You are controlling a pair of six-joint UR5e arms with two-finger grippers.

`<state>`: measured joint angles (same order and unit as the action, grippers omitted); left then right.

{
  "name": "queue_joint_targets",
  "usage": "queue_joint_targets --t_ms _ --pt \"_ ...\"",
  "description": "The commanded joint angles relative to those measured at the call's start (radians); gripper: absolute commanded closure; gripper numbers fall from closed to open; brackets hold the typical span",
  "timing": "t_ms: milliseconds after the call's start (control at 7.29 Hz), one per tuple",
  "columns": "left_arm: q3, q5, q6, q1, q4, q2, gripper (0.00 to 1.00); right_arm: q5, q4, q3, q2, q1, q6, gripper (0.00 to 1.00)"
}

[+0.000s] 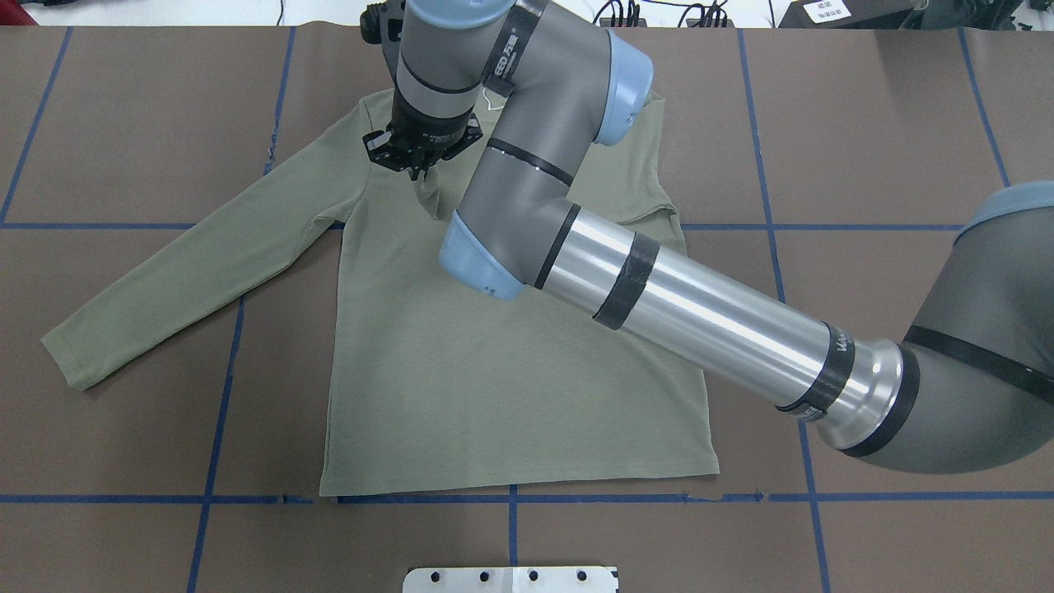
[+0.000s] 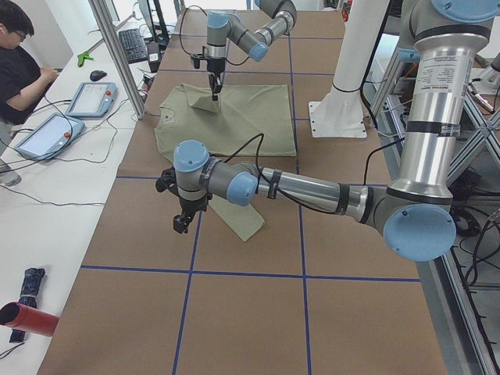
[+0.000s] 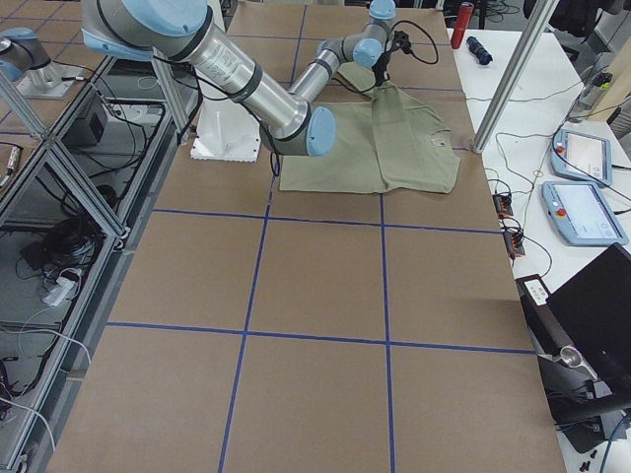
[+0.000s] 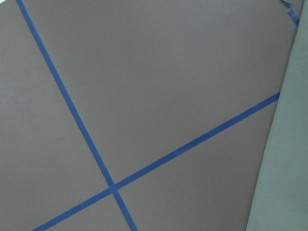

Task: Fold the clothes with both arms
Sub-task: 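Lift the sleeve cuff with the right gripper and carry it across the shirt body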

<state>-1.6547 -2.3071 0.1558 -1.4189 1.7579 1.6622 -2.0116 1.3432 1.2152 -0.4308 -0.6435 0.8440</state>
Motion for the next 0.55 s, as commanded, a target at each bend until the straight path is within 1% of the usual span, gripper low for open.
queue_joint_targets --t_ms 0,137,274,411 --pt "0.004 0.000 0.001 0.000 0.000 0.001 0.00 0.072 -0.048 -0.002 0.006 0.068 0.056 1.00" --pt "0.006 0.000 -0.001 0.000 0.000 0.002 0.00 0.086 -0.067 -0.012 0.003 0.074 0.060 1.00" --pt "0.006 0.000 -0.024 0.002 0.000 0.008 0.00 0.099 -0.090 -0.049 0.006 0.074 0.060 1.00" --pt "0.003 -0.002 -0.036 0.000 0.002 0.011 0.00 0.126 -0.149 -0.127 0.017 0.074 0.060 1.00"
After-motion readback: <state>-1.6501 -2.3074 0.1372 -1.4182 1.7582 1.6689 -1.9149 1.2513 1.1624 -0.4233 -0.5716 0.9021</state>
